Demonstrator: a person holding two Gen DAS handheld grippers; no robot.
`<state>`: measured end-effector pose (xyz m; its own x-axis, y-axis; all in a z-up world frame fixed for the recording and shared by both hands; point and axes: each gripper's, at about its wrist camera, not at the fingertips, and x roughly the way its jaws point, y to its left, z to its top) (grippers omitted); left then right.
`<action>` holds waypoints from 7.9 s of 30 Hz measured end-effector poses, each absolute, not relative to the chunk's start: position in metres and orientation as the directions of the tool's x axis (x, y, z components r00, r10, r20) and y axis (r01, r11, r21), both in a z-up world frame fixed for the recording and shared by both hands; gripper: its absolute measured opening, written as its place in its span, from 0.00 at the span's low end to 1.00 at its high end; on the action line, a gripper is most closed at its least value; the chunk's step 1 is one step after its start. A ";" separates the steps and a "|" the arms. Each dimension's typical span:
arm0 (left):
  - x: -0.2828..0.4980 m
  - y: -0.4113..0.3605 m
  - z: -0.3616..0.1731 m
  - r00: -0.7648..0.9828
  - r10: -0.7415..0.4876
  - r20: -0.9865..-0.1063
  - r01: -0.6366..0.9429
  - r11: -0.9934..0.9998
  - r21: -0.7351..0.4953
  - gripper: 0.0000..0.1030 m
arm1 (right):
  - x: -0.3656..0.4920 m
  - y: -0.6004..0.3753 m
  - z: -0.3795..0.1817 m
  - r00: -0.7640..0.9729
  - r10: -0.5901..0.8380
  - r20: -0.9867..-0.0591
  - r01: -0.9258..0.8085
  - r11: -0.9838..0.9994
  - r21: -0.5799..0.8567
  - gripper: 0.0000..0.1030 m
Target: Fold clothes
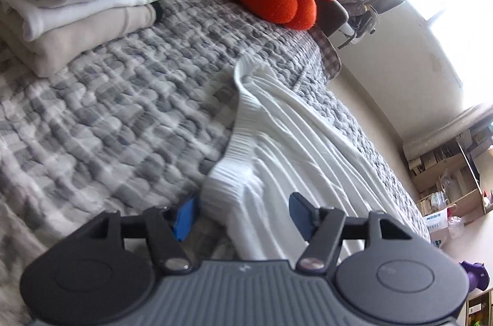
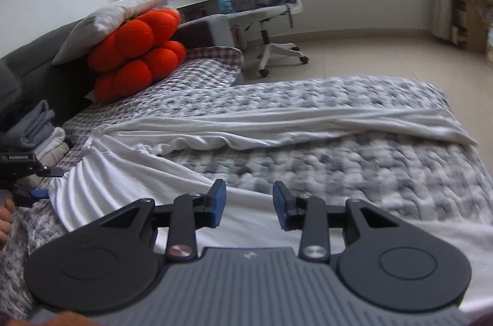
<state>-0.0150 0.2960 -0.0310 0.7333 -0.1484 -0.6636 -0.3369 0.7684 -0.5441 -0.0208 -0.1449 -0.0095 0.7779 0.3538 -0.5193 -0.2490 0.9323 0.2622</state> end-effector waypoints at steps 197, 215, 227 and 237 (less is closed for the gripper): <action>-0.107 0.393 -0.037 0.776 0.045 -0.629 -0.476 0.696 -0.538 0.32 | -0.143 -0.328 -0.032 0.769 0.251 -0.587 -0.230 0.967 0.112 0.44; -0.104 0.387 -0.027 0.757 0.107 -0.645 -0.480 0.760 -0.437 0.32 | -0.182 -0.318 -0.004 0.808 0.253 -0.532 -0.173 0.965 0.195 0.01; -0.107 0.389 -0.025 0.748 0.103 -0.656 -0.469 0.781 -0.412 0.26 | -0.213 -0.317 -0.024 0.754 0.200 -0.626 -0.142 0.980 0.143 0.03; -0.112 0.391 -0.023 0.764 0.090 -0.639 -0.465 0.764 -0.448 0.27 | -0.138 -0.314 -0.013 0.779 0.265 -0.569 -0.270 0.960 0.077 0.40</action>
<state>-0.1119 0.3908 -0.0233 0.7640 0.0905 -0.6388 -0.4648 0.7639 -0.4477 -0.1375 -0.3145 -0.0133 0.7786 0.2645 -0.5690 -0.2697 0.9598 0.0772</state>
